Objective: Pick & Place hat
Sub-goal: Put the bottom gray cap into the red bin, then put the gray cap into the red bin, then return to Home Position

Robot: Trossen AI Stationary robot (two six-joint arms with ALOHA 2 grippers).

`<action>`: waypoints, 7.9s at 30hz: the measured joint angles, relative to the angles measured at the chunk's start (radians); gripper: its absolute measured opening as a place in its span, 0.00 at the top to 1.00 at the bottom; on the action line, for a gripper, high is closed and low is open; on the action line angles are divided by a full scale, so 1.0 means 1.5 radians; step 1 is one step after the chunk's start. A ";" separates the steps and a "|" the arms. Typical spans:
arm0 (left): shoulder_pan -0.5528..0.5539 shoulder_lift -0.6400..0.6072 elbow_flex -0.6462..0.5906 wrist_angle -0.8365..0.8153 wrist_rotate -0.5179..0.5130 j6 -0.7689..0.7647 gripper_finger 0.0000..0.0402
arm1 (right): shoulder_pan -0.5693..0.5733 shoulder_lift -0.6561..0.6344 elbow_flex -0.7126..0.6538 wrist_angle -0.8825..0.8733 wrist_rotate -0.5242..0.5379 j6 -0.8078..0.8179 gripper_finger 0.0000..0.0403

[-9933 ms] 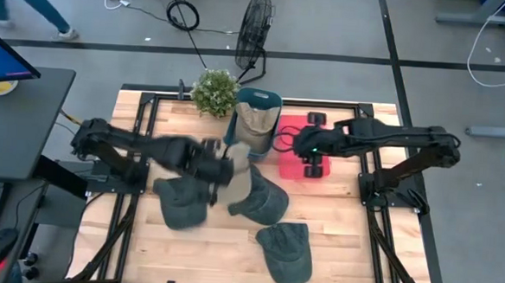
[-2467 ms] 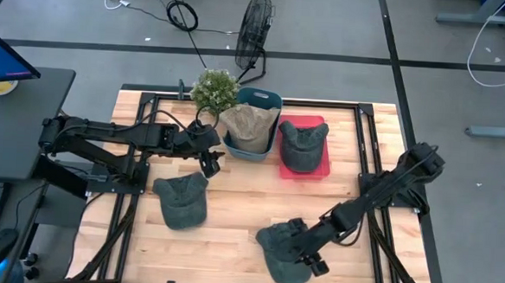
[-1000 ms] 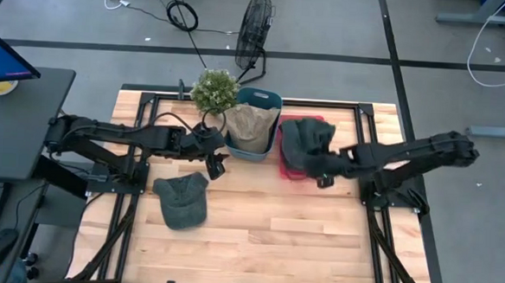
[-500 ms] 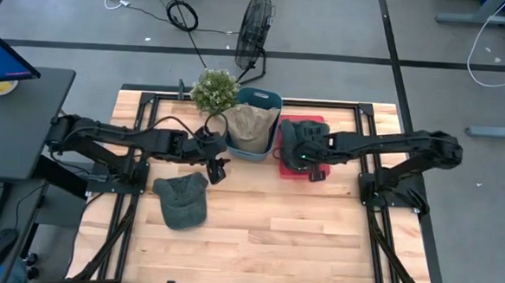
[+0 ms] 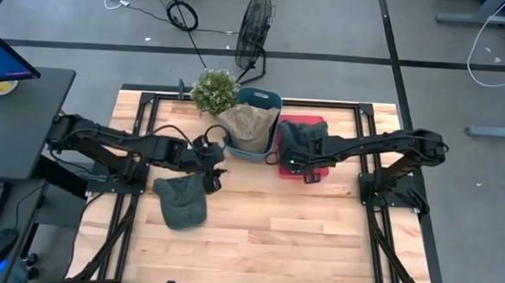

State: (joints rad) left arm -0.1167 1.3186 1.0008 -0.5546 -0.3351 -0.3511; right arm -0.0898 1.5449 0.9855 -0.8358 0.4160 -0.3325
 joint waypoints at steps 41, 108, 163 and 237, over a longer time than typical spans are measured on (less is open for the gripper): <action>-0.216 0.189 0.000 -0.305 0.151 -0.451 0.55 | 0.214 -0.138 0.000 0.239 -0.255 0.094 0.52; -0.162 0.287 0.132 0.066 -0.170 0.295 0.99 | 0.071 0.096 0.000 0.574 -0.475 0.119 0.52; -0.141 0.272 0.139 0.088 -0.224 0.014 0.64 | 0.222 -0.111 0.087 0.053 -0.217 0.267 0.99; -0.161 0.064 0.141 -0.034 -0.255 -0.067 0.65 | 0.098 -0.224 0.086 -0.148 -0.115 0.122 0.60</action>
State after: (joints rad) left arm -0.3583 1.4146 1.2123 -0.6061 -0.7175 -0.4516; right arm 0.0568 1.2095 1.1147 -1.0572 0.2428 -0.1496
